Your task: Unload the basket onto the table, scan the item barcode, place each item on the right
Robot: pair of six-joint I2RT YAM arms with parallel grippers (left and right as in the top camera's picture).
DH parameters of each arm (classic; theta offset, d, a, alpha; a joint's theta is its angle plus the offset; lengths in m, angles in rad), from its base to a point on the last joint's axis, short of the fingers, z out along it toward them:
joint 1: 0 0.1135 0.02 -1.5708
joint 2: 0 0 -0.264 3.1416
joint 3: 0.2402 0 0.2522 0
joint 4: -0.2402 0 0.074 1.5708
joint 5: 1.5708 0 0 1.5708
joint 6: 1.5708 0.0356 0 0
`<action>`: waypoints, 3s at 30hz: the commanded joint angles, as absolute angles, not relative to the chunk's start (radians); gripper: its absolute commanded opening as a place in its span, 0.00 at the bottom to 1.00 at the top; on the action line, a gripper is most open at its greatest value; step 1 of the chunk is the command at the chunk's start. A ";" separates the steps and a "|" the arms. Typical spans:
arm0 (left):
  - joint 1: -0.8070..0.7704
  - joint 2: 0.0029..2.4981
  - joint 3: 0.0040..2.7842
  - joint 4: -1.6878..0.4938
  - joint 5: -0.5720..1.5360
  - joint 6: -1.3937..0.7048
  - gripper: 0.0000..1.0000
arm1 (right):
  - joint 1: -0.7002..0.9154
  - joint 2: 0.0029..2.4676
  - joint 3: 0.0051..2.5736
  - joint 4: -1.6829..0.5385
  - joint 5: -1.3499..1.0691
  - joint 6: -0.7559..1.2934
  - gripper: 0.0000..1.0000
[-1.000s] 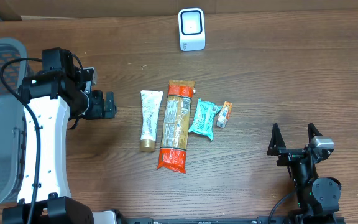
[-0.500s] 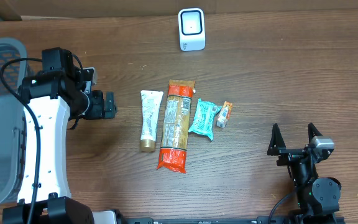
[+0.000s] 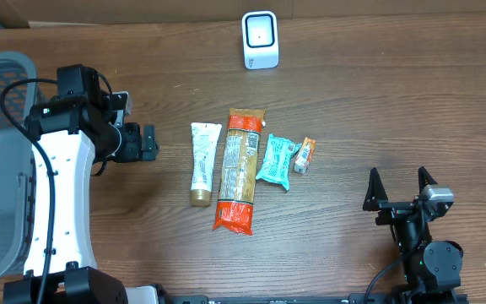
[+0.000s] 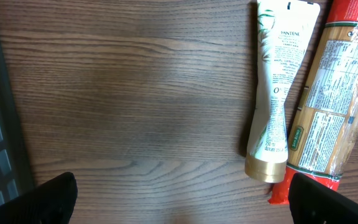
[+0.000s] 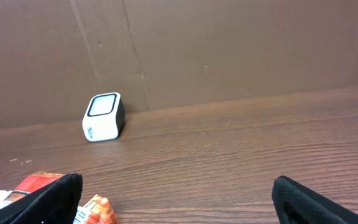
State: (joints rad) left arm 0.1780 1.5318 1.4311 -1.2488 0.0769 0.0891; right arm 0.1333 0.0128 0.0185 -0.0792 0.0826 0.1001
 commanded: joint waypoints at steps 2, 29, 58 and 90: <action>0.176 1.534 1.427 -1.248 0.070 0.109 1.00 | 0.134 0.003 0.008 -0.073 0.077 0.096 1.00; 0.176 1.534 1.427 -1.248 0.070 0.109 1.00 | 0.135 0.915 0.982 -0.705 -0.466 0.123 1.00; 0.176 1.534 1.427 -1.248 0.070 0.109 0.99 | 0.249 1.714 1.197 -0.796 -0.344 0.560 0.47; 0.176 1.534 1.427 -1.248 0.070 0.108 0.99 | 0.377 1.809 1.195 -0.683 -0.247 0.654 0.43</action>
